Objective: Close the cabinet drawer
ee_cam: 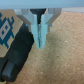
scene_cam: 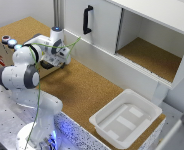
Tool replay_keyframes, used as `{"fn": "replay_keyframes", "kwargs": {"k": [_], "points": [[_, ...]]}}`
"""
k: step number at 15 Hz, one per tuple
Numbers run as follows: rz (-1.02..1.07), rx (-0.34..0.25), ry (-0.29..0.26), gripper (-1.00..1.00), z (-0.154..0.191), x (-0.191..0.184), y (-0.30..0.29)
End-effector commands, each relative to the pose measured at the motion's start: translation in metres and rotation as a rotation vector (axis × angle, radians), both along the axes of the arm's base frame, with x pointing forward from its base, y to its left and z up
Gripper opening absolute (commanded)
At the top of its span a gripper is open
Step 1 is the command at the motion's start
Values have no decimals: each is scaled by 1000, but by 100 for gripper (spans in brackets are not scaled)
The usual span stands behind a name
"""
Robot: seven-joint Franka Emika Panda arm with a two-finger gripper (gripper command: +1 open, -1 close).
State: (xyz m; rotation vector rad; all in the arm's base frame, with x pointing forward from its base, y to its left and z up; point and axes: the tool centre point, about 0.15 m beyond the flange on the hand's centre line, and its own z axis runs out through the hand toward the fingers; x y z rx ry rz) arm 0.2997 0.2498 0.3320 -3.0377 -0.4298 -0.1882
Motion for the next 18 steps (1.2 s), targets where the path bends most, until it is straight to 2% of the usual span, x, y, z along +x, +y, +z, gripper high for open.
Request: {"fn": "replay_keyframes", "kwargs": {"k": [1, 6, 9, 11, 12, 18], "points": [[7, -40, -7, -100, 3, -2, 51], [-65, 8, 10, -100, 10, 8, 27], [-55, -5, 5, -100, 10, 6, 29], [-70, -21, 28, -100, 8, 8, 23], [-87, -36, 42, 100, 9, 11, 18], [-102, -37, 55, 100, 13, 12, 13]]}}
